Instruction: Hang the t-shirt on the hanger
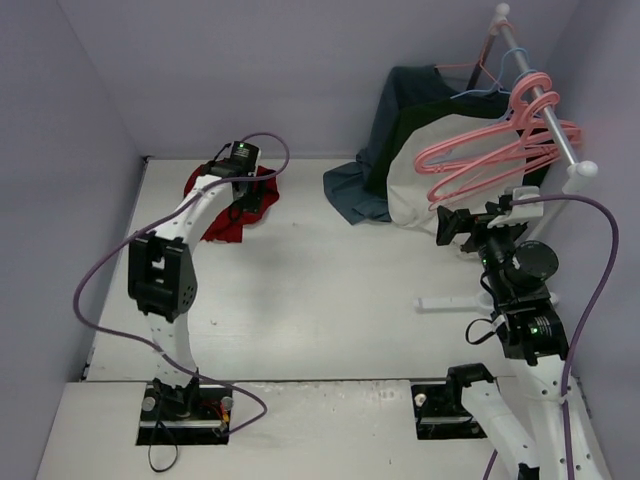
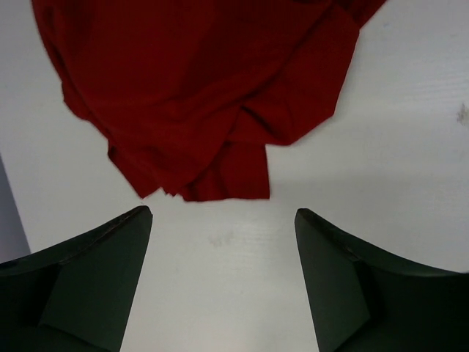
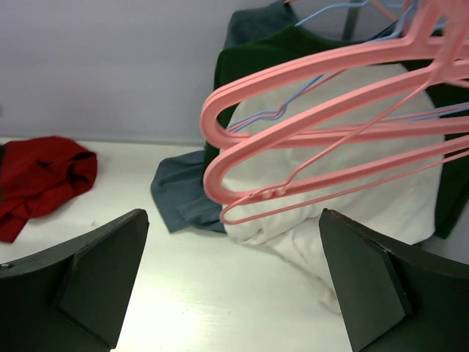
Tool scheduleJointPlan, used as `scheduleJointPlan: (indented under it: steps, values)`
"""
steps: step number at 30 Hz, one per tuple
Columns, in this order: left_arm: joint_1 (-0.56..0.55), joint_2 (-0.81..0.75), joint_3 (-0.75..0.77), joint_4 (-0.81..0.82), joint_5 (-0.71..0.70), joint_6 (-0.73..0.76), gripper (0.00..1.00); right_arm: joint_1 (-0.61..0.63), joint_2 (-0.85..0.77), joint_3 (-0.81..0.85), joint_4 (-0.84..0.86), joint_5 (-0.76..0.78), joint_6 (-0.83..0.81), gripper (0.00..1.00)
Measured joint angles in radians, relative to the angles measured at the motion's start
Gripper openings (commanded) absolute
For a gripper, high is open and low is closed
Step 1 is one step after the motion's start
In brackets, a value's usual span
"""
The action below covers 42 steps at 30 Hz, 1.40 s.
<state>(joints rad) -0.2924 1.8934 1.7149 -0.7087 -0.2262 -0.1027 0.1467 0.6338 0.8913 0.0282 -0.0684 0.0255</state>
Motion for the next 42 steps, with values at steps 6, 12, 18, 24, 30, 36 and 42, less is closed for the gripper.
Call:
scheduleJointPlan:
  steps: [6, 12, 18, 24, 30, 36, 42]
  values:
    - [0.000, 0.210, 0.124, 0.028, -0.033, 0.022, 0.49, 0.000, -0.003, -0.009, -0.036, -0.085, 0.036, 1.00]
    - [0.004, 0.300, 0.141, 0.039, -0.150, 0.040, 0.42, 0.000, -0.010, -0.009, -0.092, -0.157, 0.051, 1.00]
    - [0.023, 0.290, 0.076, 0.043, -0.194, 0.057, 0.42, 0.000, -0.016, -0.010, -0.142, -0.185, 0.054, 1.00]
    - [0.032, 0.290, 0.055, 0.043, -0.223, 0.074, 0.42, 0.000, -0.023, -0.014, -0.158, -0.193, 0.054, 1.00]
    - [0.035, 0.296, 0.058, 0.046, -0.248, 0.078, 0.29, 0.000, -0.016, -0.015, -0.161, -0.220, 0.057, 1.00]
    - [0.040, 0.327, 0.066, 0.054, -0.255, 0.084, 0.27, 0.000, -0.005, -0.021, -0.170, -0.231, 0.057, 1.00]
    - [0.040, 0.342, 0.065, 0.056, -0.242, 0.085, 0.42, 0.000, -0.005, -0.025, -0.176, -0.236, 0.057, 1.00]
